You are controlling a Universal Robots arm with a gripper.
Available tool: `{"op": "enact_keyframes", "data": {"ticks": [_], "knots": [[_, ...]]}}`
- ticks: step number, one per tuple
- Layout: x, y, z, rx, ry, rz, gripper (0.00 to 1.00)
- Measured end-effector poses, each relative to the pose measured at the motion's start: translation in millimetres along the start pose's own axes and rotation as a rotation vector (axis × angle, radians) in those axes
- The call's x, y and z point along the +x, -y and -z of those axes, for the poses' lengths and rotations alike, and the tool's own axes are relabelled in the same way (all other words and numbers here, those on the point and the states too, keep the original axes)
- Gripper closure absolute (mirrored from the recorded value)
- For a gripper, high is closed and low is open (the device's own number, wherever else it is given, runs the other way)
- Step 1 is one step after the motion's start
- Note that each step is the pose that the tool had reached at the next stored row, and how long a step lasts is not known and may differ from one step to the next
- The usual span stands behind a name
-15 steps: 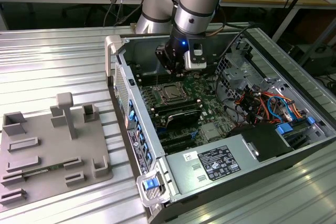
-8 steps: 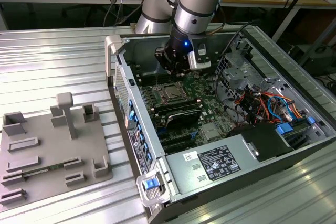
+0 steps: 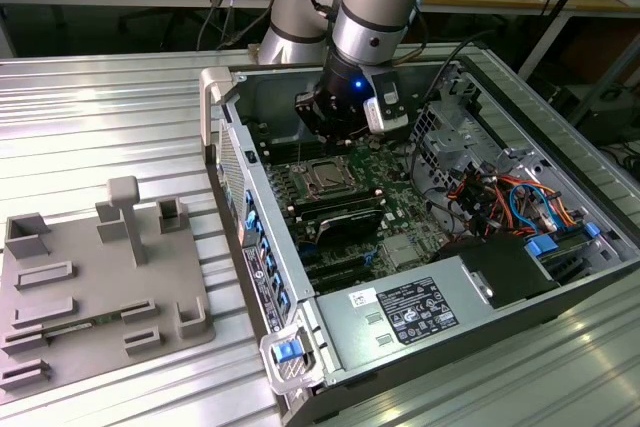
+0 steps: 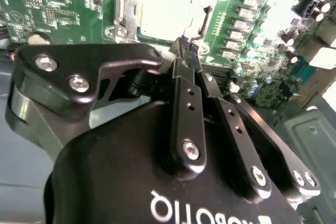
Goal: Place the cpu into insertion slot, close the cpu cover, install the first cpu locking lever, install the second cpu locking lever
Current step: 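Install the first cpu locking lever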
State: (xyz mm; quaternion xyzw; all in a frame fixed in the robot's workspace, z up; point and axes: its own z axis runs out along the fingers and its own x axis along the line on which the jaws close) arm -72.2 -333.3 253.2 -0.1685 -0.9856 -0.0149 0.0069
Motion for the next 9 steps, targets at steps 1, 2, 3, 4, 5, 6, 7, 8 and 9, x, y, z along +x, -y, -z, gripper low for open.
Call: {"op": "enact_keyframes", "data": {"ticks": [1, 2, 3, 4, 5, 6, 7, 8, 9], "knots": [[0.2, 0.1, 0.0, -0.0014, -0.0001, 0.0, 0.89], [0.2, 0.1, 0.1, -0.003, -0.0008, 0.0, 0.89], [0.2, 0.1, 0.1, -0.0037, -0.0009, 0.0, 0.89], [0.2, 0.1, 0.0, -0.0039, -0.001, 0.001, 0.89], [0.2, 0.1, 0.0, -0.004, -0.0011, 0.003, 0.89], [0.2, 0.1, 0.1, -0.0037, -0.0014, 0.014, 0.89], [0.2, 0.1, 0.1, -0.0034, -0.0018, 0.027, 0.89], [0.2, 0.2, 0.1, -0.0031, -0.0022, 0.043, 0.89], [0.2, 0.2, 0.2, -0.0028, -0.0026, 0.058, 0.89]]}}
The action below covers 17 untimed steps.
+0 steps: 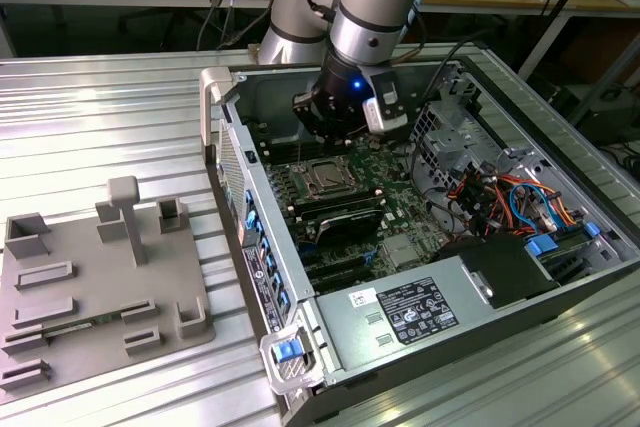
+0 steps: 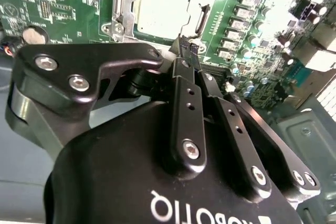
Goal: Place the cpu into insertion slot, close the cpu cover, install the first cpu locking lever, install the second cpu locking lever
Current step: 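Install the first cpu locking lever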
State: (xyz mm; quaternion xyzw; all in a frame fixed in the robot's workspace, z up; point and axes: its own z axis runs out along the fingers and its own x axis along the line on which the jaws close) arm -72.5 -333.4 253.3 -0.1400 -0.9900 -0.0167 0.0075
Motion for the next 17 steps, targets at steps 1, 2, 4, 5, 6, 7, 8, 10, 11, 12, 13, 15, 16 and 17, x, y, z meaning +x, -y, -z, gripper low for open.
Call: {"op": "enact_keyframes", "data": {"ticks": [1, 2, 4, 5, 6, 7, 8, 10, 11, 12, 13, 15, 16, 17], "knots": [[0.0, 0.0, 0.0, 0.0002, -0.0004, 0.016, 0.89], [0.0, 0.0, 0.1, 0.0005, -0.0008, 0.033, 0.89], [0.0, 0.0, 0.2, 0.0016, -0.0025, 0.097, 0.89], [0.0, 0.0, 0.2, 0.0023, -0.0034, 0.126, 0.89], [0.0, -0.1, 0.2, 0.002, -0.0041, 0.145, 0.89], [0.0, -0.1, 0.2, 0.0011, -0.0048, 0.161, 0.89], [0.0, -0.1, 0.1, 0.0003, -0.0055, 0.179, 0.89], [0.0, -0.1, 0.2, 0.0001, -0.0069, 0.218, 0.89], [0.0, 0.0, 0.2, 0.0004, -0.0076, 0.237, 0.89], [0.0, 0.0, 0.3, 0.0007, -0.0085, 0.263, 0.89], [0.0, 0.0, 0.2, 0.0009, -0.009, 0.292, 0.89], [-0.1, 0.0, 0.0, 0.0014, -0.0078, 0.336, 0.89], [-0.1, 0.0, 0.0, 0.0014, -0.0069, 0.349, 0.89], [0.0, -0.1, 0.4, 0.0013, -0.0045, 0.364, 0.89]]}}
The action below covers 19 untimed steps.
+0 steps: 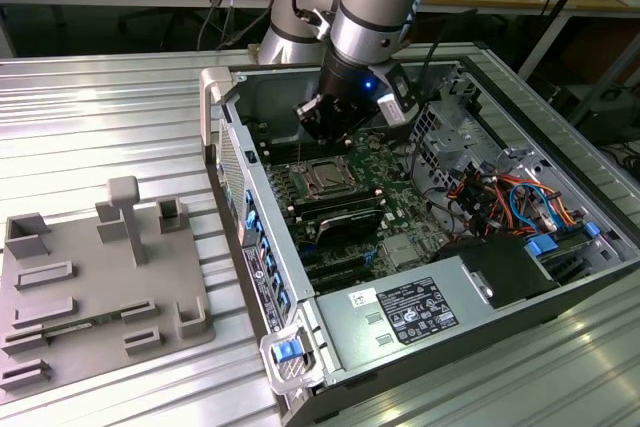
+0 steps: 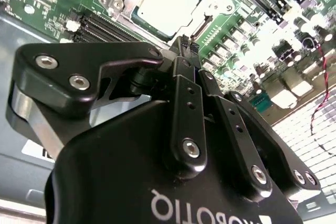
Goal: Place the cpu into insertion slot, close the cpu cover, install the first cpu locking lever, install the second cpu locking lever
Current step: 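Install the first cpu locking lever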
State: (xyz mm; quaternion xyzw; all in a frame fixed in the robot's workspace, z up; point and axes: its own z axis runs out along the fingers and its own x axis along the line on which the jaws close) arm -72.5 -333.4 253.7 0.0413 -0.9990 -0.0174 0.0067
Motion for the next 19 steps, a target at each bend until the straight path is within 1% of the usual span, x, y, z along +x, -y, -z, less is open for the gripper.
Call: {"op": "enact_keyframes", "data": {"ticks": [2, 6, 9, 10, 12, 16, 19], "knots": [[0.0, -0.1, 3.1, 0.0007, 0.0045, 0.016, 0.89], [0.1, -0.3, 8.9, 0.001, 0.007, 0.029, 0.89], [1.4, -0.4, 9.0, 0.0006, 0.0067, 0.039, 0.89], [2.8, -0.5, 8.9, 0.0002, 0.0067, 0.042, 0.89], [8.2, -1.0, 8.8, -0.0001, 0.0067, 0.044, 0.89], [14.9, -1.5, 8.7, -0.0003, 0.0066, 0.045, 0.89], [23.6, -2.3, 8.6, -0.0008, 0.0066, 0.045, 0.89]]}}
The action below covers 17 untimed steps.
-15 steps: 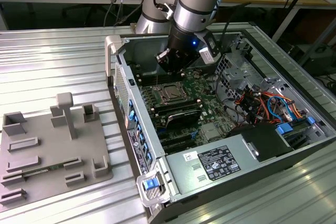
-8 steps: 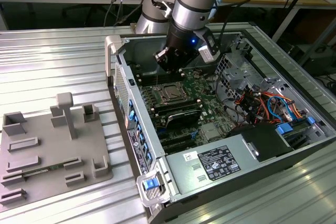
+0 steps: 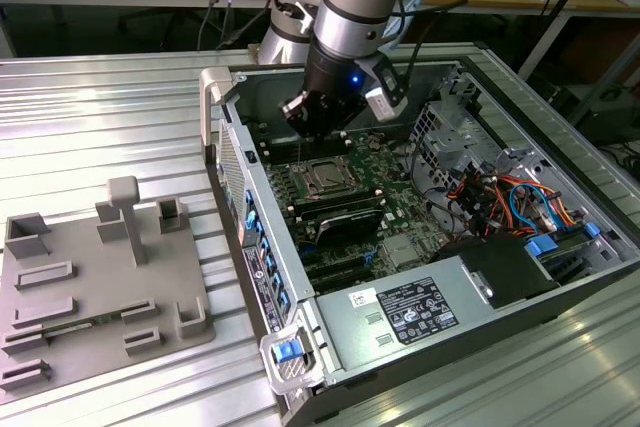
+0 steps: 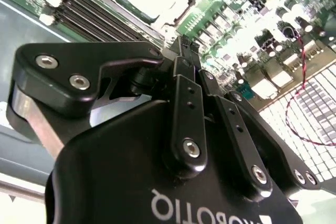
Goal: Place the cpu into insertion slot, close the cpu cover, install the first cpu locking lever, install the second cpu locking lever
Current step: 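Install the first cpu locking lever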
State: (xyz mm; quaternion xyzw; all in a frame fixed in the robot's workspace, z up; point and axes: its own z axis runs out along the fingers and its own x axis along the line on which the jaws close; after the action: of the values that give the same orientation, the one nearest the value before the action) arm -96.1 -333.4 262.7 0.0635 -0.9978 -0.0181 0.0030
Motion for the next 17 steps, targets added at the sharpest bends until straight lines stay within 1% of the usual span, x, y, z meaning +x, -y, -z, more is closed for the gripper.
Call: {"op": "enact_keyframes", "data": {"ticks": [2, 3, 4, 6, 10, 12, 17], "knots": [[8.3, -1.1, -0.1, -0.001, 0.0002, 0.0, 0.89], [14.4, -1.9, -0.1, -0.001, 0.0002, 0.0, 0.89], [16.5, -2.7, -0.2, -0.0011, 0.0002, 0.0, 0.89], [17.1, -4.2, -0.2, -0.001, 0.0001, 0.0, 0.89], [16.2, -10.8, -0.6, -0.0011, 0.0002, -0.002, 0.89], [16.0, -12.8, -1.0, -0.0018, 0.0003, -0.003, 0.89], [15.6, -15.0, -2.4, -0.0059, 0.0009, -0.002, 0.89]]}}
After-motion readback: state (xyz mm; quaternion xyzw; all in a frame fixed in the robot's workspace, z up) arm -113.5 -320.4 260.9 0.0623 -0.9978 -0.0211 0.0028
